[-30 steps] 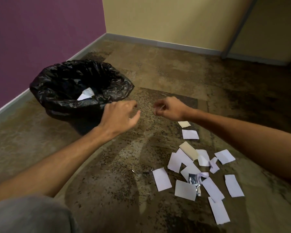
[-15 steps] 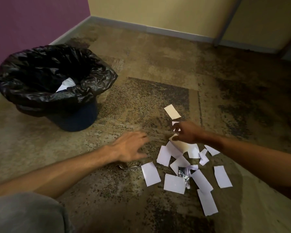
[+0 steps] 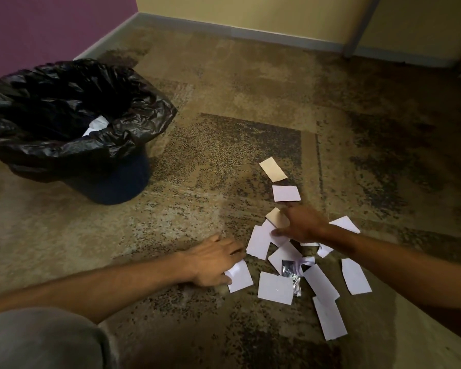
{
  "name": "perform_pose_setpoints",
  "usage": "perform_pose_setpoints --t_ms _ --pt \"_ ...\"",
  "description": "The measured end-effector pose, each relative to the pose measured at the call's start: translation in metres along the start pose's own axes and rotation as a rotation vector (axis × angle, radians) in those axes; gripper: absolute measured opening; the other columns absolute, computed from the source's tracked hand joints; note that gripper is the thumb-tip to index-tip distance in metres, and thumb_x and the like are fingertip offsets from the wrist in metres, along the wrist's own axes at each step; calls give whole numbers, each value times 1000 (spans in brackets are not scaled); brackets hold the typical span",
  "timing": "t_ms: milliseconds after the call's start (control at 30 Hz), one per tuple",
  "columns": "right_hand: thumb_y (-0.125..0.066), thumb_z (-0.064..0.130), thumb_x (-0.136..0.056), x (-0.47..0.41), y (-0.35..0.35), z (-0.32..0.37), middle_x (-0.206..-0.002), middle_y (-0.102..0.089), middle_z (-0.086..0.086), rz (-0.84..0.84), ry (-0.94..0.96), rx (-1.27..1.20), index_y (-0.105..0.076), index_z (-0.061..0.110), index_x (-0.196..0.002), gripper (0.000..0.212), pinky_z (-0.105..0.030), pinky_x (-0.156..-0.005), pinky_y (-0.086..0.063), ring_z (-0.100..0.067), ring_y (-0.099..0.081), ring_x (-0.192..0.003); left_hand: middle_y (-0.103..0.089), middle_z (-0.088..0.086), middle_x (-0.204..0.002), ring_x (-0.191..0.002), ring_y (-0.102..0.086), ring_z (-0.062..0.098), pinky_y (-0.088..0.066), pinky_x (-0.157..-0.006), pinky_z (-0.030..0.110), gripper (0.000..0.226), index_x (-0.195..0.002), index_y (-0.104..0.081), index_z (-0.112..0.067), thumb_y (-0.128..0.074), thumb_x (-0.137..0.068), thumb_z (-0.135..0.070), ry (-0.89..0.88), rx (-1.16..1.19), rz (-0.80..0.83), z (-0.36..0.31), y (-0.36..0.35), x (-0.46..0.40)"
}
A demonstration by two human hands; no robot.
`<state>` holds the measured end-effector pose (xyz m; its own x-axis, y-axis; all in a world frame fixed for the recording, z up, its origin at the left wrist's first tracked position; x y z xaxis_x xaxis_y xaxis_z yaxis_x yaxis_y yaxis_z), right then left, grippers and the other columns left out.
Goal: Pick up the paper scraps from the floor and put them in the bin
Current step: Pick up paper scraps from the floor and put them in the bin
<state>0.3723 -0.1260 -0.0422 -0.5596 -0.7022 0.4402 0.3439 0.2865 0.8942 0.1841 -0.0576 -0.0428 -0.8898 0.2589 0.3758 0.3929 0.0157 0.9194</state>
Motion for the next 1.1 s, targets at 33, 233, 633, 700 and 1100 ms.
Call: perform_pose_setpoints --t_ms 33,233,633,700,1100 --pt "-63 66 -77 0 -1 1 -143 -50 -10 -8 4 1 -43 19 -141 83 -40 -98 -47 -30 -52 -122 -19 12 -157 -142 -23 29 -21 -113 44 74 -152 -21 -11 -51 -94 -45 1 -15 3 -1 -2 0" --pt "-72 52 -77 1 -1 8 -128 -61 -7 -66 44 -122 -53 19 -129 64 -32 -80 -45 -25 -57 -109 -39 10 -142 -129 -37 26 -31 -105 42 57 -140 -40 -12 -57 -91 -35 -2 -10 -69 -2 -2 -3" --pt "-80 51 -70 2 -4 9 -114 -62 -5 -37 2 -209 -60 19 -115 59 -36 -79 -49 -21 -56 -99 -57 3 -107 -101 -50 16 -43 -92 37 23 -113 -64 -12 -52 -96 -21 192 530 -329 28 22 -15" --pt "-78 52 -71 2 -3 9 -112 -63 -6 -40 15 -219 -62 18 -114 57 -37 -79 -51 -21 -57 -96 -54 2 -109 -102 -49 16 -43 -89 37 23 -113 -64 -14 -54 -95 -23 203 559 -322 30 22 -22" --pt "-84 37 -70 13 -13 7 -136 -56 -8 -17 -57 -302 -49 17 -132 75 -37 -93 -47 -28 -53 -120 -28 10 -151 -137 -30 29 -34 -109 45 84 -147 -29 -11 -61 -83 -56 319 384 -180 33 13 -61"
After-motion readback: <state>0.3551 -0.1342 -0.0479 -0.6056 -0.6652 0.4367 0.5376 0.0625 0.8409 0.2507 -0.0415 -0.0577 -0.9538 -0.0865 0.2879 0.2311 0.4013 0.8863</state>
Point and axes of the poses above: each hand's wrist, its own x-axis away from the middle knuckle, its own y-axis out of the back of the hand, z = x × y, the point moved 8 cm from there along -x, towards the middle knuckle
